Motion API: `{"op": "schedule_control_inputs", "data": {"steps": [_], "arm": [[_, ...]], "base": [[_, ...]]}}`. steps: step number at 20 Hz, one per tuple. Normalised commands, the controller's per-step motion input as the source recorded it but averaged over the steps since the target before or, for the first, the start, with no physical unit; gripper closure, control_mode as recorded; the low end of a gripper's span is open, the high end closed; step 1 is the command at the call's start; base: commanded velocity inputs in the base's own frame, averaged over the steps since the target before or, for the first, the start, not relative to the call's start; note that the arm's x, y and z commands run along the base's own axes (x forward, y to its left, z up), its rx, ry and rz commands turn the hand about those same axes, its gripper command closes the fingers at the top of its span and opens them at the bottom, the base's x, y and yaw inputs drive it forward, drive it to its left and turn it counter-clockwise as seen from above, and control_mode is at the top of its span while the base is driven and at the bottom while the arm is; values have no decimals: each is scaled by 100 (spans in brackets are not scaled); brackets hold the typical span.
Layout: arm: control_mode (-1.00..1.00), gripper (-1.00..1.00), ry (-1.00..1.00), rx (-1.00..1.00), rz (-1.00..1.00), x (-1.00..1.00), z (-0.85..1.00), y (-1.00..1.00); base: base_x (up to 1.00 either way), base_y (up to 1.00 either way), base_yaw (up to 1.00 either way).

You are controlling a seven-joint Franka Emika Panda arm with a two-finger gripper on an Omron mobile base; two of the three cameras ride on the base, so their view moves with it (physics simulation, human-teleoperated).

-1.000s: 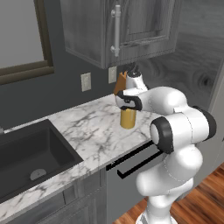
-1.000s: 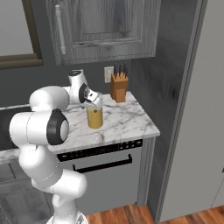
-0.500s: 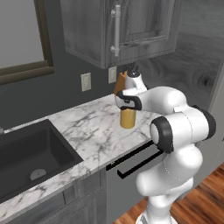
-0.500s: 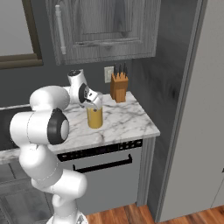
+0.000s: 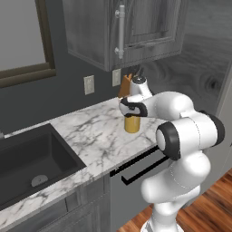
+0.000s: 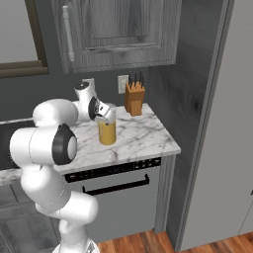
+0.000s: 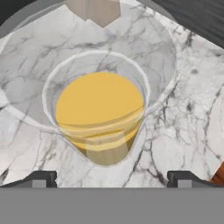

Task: Place the pitcher and cup on the dining counter for serving.

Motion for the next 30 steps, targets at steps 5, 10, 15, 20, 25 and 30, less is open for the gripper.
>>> {"op": "schedule_control_inputs", "data": {"steps": [5, 10, 15, 20, 25, 30], "arm": [[-100, -100, -2, 0, 0, 0, 0, 0], [-100, 100, 0, 0, 0, 3, -13, 0], [-100, 100, -1, -2, 0, 15, -12, 0], [-100, 100, 0, 0, 0, 12, -3, 0], [-100, 100, -2, 0, 0, -5, 0, 0], [-100, 100, -15, 0, 0, -32, 30, 0]], "base": [[0, 0, 0], [0, 0, 0], [0, 0, 0], [0, 0, 0], [0, 0, 0], [0, 0, 0]]}}
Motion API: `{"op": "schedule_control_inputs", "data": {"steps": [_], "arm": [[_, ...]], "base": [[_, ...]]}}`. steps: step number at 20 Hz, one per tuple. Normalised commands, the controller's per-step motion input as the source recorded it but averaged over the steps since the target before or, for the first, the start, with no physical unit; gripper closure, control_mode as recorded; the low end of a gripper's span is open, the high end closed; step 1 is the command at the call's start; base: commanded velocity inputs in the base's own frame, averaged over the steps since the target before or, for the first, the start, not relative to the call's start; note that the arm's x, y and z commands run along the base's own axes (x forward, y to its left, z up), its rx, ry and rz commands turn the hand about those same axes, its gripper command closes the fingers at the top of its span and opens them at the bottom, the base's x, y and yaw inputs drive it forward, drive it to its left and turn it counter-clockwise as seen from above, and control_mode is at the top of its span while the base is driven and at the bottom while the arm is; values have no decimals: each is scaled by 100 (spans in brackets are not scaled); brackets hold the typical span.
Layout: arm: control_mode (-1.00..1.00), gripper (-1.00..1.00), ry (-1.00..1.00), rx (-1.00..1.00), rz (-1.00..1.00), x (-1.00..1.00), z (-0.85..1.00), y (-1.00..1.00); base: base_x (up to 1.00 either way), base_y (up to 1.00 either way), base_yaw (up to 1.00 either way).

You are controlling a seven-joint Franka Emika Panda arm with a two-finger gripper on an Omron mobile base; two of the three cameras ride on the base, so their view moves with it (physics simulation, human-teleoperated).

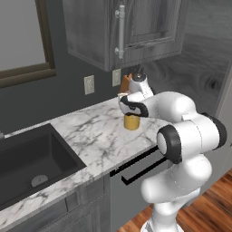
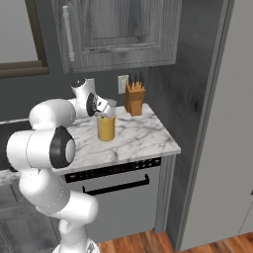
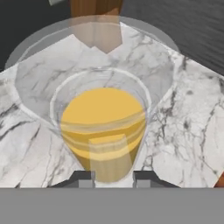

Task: Place the pitcher and cup on the dining counter for serving.

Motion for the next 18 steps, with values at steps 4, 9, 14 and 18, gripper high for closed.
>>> {"op": "schedule_control_inputs", "data": {"steps": [4, 9, 14, 18], "arm": [[-100, 100, -23, 0, 0, -40, 60, 0], [-100, 100, -26, 0, 0, -46, 74, 0], [-100, 100, -15, 0, 0, -44, 85, 0], [-100, 100, -3, 0, 2, -49, 68, 0]], "base": [[0, 0, 0], [0, 0, 0], [0, 0, 0], [0, 0, 0]]}}
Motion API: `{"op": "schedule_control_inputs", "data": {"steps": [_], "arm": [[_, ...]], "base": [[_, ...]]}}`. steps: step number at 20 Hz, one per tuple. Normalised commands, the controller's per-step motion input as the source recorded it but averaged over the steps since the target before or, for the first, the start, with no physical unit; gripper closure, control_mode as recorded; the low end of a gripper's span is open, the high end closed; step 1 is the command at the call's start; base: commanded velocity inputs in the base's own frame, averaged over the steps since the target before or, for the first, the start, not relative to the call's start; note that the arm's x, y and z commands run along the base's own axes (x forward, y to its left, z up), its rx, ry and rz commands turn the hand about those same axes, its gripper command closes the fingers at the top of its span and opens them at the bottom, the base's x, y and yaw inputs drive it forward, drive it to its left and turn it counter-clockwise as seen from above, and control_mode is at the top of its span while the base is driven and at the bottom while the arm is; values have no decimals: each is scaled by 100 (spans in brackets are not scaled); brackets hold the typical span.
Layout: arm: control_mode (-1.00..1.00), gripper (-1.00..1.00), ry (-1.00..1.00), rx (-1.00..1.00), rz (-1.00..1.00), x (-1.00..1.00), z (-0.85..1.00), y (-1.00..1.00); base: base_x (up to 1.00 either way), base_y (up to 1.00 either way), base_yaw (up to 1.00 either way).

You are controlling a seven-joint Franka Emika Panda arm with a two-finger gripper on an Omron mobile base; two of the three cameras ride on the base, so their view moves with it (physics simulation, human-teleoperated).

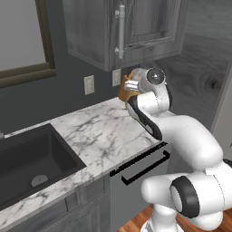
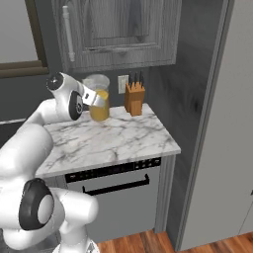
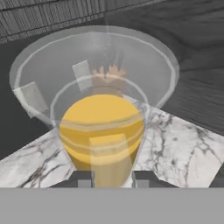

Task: Place the pitcher and cup on the dining counter for serving.

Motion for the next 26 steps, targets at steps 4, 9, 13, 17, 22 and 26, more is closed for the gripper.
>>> {"op": "schedule_control_inputs", "data": {"steps": [4, 9, 13, 17, 22, 26], "arm": [[-100, 100, -6, 0, 7, -42, 30, 7], [-100, 100, -6, 0, 11, -31, 6, 5], [100, 100, -3, 0, 10, -23, 0, 1], [100, 100, 0, 0, 0, 0, 0, 0], [100, 100, 0, 0, 0, 0, 0, 0], [100, 100, 0, 0, 0, 0, 0, 0]], "base": [[0, 0, 0], [0, 0, 0], [-32, 2, 19], [-77, 7, 67], [-64, 2, 91], [-35, 16, 100]]}}
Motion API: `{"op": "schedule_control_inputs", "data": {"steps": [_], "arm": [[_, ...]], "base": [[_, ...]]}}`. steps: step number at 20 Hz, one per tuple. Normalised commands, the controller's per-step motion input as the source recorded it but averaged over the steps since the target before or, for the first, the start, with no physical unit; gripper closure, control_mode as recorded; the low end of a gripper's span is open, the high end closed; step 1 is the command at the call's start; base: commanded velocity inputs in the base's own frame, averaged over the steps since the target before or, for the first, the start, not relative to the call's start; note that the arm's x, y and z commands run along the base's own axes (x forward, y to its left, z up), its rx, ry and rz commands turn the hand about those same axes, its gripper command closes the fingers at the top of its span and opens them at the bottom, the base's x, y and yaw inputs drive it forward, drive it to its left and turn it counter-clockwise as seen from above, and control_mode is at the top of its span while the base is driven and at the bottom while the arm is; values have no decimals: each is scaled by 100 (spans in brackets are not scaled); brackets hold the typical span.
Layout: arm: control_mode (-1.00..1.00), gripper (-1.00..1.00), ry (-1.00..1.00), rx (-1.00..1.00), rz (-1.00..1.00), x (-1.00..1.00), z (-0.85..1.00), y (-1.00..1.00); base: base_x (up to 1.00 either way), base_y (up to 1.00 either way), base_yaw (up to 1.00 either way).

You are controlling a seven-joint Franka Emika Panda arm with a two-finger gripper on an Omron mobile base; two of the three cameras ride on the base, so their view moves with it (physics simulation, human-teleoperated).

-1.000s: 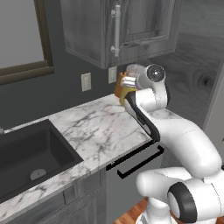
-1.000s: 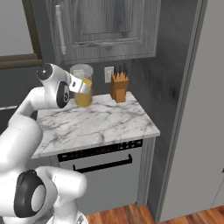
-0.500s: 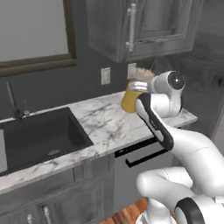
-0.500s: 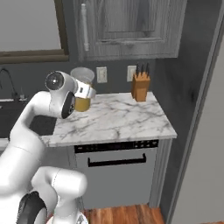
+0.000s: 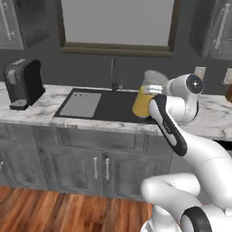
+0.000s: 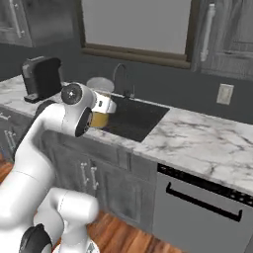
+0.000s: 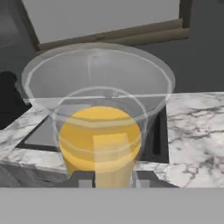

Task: Place the pitcher and cup on the dining counter for serving.

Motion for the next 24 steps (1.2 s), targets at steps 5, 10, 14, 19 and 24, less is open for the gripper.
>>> {"op": "schedule_control_inputs", "data": {"steps": [5, 10, 14, 19, 24], "arm": [[100, 100, 0, 0, 0, 0, 0, 0], [100, 100, 0, 0, 0, 0, 0, 0], [100, 100, 0, 0, 0, 0, 0, 0], [100, 100, 0, 0, 0, 0, 0, 0], [100, 100, 0, 0, 0, 0, 0, 0]], "base": [[-25, 24, 100], [-14, 12, 100], [-5, 0, 100], [0, 0, 100], [0, 0, 100]]}}
